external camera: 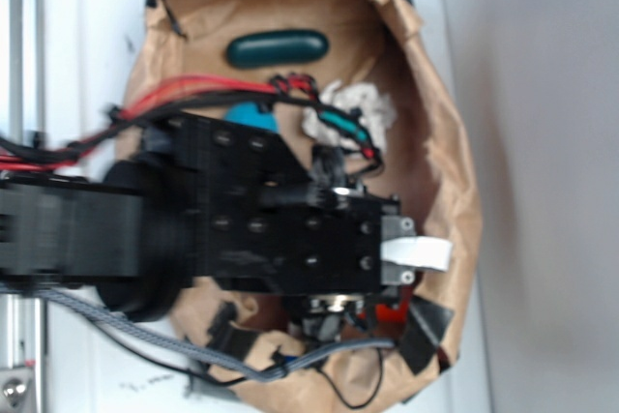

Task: Grab the carrot.

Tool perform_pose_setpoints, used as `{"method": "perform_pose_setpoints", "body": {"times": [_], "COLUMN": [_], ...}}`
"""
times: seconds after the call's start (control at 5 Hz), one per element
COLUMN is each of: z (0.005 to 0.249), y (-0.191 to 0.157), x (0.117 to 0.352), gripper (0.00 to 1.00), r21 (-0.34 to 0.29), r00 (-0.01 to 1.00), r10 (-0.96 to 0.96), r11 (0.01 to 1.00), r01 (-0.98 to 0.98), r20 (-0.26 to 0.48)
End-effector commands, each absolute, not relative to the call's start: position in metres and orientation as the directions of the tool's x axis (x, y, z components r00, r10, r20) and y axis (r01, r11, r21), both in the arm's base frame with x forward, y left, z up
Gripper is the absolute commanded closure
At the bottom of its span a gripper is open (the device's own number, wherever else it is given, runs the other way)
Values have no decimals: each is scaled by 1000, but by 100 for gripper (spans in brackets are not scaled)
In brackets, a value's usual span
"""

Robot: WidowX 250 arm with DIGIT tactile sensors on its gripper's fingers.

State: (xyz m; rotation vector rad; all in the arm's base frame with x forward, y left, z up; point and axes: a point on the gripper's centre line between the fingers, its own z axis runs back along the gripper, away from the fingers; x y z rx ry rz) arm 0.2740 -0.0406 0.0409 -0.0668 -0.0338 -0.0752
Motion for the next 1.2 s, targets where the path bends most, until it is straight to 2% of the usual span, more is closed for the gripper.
{"method": "perform_pose_setpoints", "body": {"times": [0.0, 0.2, 0.4, 0.8, 1.0], "z": [41, 44, 74, 157, 195], "y": [-24, -17, -3, 18, 12], "x": [296, 297, 296, 283, 277], "gripper": [100, 100, 100, 100, 100], "r21": [-65, -73, -112, -168, -132], "r00": [994, 995, 989, 962, 954], "r10": [16, 31, 97, 245, 268], "r11": [998, 997, 990, 960, 959], "r01": [-9, -24, -84, -224, -251], "r20": [108, 98, 114, 120, 136]}}
